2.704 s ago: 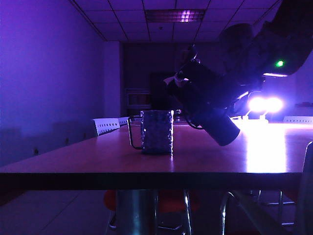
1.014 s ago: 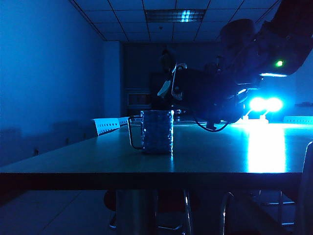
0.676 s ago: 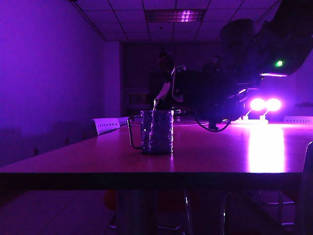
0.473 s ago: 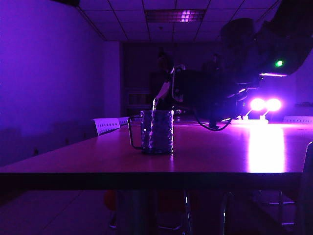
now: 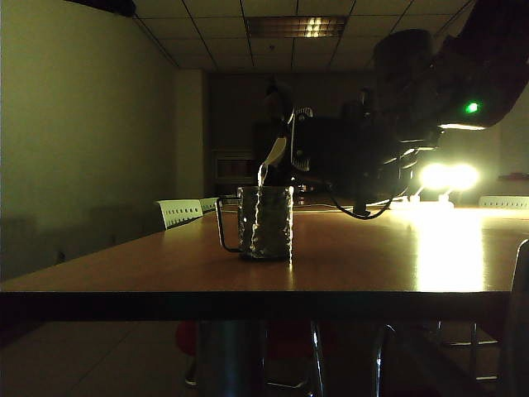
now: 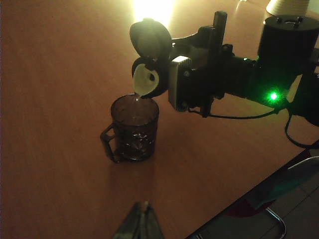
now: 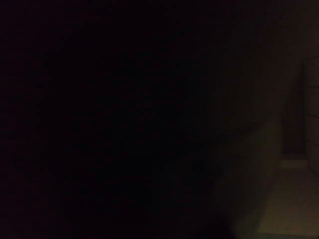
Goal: Pick up the black thermos cup, pour some water from it into the cup, and then put the thermos cup back on the table.
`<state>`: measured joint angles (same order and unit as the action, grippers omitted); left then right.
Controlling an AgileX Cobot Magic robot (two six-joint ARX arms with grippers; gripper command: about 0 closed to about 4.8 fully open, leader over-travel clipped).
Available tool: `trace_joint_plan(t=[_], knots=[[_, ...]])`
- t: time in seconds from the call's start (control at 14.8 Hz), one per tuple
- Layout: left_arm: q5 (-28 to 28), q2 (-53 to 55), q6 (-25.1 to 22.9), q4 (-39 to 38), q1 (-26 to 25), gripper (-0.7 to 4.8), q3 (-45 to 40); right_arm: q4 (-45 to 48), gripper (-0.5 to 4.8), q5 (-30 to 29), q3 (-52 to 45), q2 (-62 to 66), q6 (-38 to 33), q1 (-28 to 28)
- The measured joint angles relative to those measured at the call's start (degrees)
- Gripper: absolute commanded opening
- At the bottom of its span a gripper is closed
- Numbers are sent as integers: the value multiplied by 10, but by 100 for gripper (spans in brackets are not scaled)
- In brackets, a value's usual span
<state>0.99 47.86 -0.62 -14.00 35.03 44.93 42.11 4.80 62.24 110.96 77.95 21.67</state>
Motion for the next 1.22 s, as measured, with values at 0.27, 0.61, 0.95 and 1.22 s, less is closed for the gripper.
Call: trace_joint_plan(t=[0.27, 0.61, 0.95, 1.22], knots=[[0, 0, 0, 0, 0, -8, 0, 0, 81, 0, 0, 0, 12, 0], [0, 0, 0, 0, 0, -8, 0, 0, 81, 0, 0, 0, 17, 0], [0, 0, 0, 0, 0, -8, 0, 0, 81, 0, 1, 0, 28, 0], [3, 0, 0, 0, 0, -8, 0, 4, 81, 2, 1, 0, 29, 0]])
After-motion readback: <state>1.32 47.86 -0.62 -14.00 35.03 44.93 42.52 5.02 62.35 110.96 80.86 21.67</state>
